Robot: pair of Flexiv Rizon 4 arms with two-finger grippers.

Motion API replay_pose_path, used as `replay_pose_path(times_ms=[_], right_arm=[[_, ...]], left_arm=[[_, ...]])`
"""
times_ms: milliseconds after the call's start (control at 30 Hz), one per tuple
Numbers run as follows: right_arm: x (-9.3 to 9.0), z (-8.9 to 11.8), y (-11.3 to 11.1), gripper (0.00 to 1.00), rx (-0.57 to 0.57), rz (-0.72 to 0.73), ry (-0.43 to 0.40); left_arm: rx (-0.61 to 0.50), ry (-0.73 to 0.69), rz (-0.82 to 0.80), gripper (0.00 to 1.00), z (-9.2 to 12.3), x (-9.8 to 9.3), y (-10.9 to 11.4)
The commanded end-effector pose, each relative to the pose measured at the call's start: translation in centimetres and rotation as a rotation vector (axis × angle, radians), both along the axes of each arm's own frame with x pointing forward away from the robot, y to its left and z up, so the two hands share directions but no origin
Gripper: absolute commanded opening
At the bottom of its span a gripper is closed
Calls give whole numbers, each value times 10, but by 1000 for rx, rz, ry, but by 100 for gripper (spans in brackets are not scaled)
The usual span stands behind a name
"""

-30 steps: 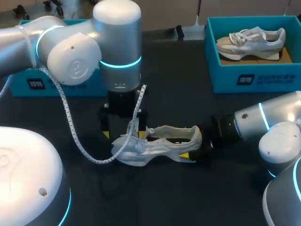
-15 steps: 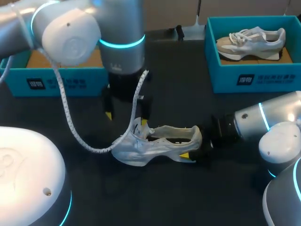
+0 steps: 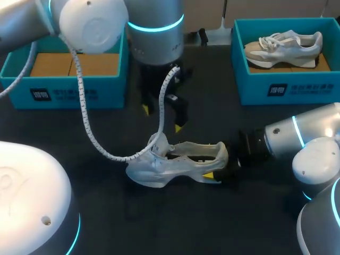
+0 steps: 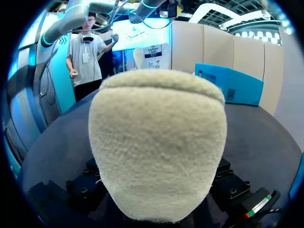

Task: Take the shoe out of the shoebox, open the shoe tongue, remove and reinsert the insole, then place the shoe into the shoebox

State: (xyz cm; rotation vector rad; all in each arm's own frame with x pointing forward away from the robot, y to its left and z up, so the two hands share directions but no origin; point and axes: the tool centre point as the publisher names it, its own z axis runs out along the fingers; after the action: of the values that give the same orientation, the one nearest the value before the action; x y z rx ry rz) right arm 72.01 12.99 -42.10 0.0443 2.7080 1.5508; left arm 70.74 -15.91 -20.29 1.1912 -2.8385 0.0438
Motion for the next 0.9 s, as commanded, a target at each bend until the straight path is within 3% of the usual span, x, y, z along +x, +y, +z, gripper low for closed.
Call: replay_pose_path(times_ms=[33,200,333,500,533,567,633,667,900], right_arm=[[-1,-1,2,0,-6,-1,-1],[-1,-1,2,0,-6,-1,-1],[-1,-1,2,0,-6,-1,-1],[-1,-1,2,0,-6,-1,-1],[-1,-1,2,0,-6,-1,-1],[-1,-1,2,0,-6,-1,-1],[-1,-1,2,0,-6,-1,-1],[-1,-1,2,0,-6,-1,-1],[-1,-1,2,0,-6,-1,-1]], left_arm=[[-48,3,-319,100,11,3,-10],[-59,16,-526,100,21,-2,-22],[-1,7,-685,100,25,-12,-31],[-11,7,-812,100,28,-23,-41],[-22,7,-832,95,29,-24,-42],[-32,14,-850,74,29,-25,-43],[-44,14,-875,5,28,-26,-44],[-46,17,-885,0,28,-26,-45],[-35,41,-957,0,13,-29,-53]])
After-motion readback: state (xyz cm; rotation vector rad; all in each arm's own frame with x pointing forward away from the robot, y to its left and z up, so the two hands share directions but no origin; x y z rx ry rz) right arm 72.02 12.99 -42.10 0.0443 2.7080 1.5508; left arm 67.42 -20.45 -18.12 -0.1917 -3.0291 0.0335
